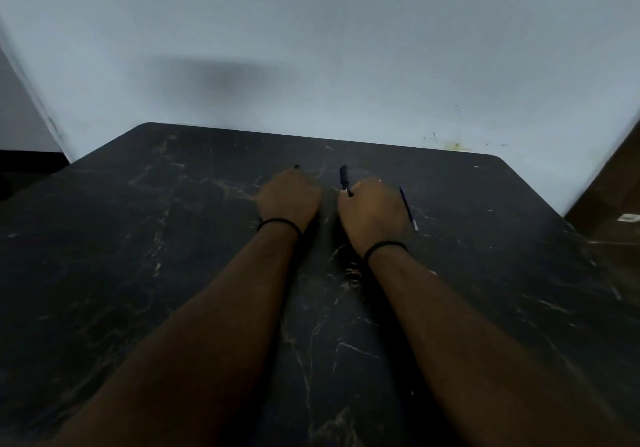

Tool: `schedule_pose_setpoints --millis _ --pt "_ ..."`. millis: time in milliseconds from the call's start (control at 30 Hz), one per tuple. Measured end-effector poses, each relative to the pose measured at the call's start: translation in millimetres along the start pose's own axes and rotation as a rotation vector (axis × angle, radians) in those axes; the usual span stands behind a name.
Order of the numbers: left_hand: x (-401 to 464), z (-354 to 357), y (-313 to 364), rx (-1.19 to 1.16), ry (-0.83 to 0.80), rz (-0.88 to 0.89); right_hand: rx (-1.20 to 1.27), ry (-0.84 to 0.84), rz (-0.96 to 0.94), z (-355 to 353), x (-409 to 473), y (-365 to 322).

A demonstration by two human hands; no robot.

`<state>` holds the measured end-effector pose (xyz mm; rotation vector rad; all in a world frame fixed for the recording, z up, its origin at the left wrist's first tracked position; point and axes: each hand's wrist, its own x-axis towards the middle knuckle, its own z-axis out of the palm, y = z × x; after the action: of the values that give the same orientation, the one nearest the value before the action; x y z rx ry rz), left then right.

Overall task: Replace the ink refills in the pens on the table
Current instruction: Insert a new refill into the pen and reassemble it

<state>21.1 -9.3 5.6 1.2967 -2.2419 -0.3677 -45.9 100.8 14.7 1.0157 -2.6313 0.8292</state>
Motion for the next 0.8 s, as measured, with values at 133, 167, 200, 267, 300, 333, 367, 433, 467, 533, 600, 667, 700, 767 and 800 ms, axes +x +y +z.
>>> schedule_pose_setpoints --millis 133,167,200,267,300,333,367,433,467,533,600,667,700,767,800 --pt "0 2 -1 -0.018 0.024 0.023 -0.047 -0.008 0.024 9 4 -7" --pt "1 2 -1 -0.02 0.031 0.026 -0.043 -0.013 0.033 11 6 -9" --pt "2 3 -2 -0.018 0.039 0.031 -0.041 -0.017 0.039 14 8 -10" --pt "2 4 -2 -0.025 0.049 0.04 -0.036 -0.019 0.043 17 10 -12" --pt "2 4 -3 -0.031 0.048 0.043 -0.029 -0.017 0.04 18 11 -12" --pt "2 4 -3 -0.033 0.041 0.042 -0.026 -0.013 0.031 19 11 -12" --pt "2 4 -2 -0.031 0.035 0.038 -0.03 -0.008 0.019 20 11 -11" --pt "2 3 -1 -0.029 0.022 0.026 -0.028 -0.007 0.002 21 11 -10" --pt "2 3 -1 -0.029 0.021 0.024 -0.018 -0.013 -0.001 21 11 -9" --pt "2 3 -1 -0.022 0.025 0.026 0.022 -0.016 0.004 20 11 -8" --pt "2 3 -1 -0.015 0.025 0.022 0.087 0.03 0.023 17 10 -8" --pt "2 3 0 -0.015 0.025 0.002 0.185 0.107 0.047 12 7 -6" --pt "3 2 0 -0.026 0.029 -0.008 0.24 0.137 0.055 9 6 -4" --pt "3 1 1 -0.091 0.07 0.003 0.34 0.189 0.058 5 4 2" --pt "2 0 1 -0.153 0.111 0.03 0.39 0.218 0.059 4 4 6"
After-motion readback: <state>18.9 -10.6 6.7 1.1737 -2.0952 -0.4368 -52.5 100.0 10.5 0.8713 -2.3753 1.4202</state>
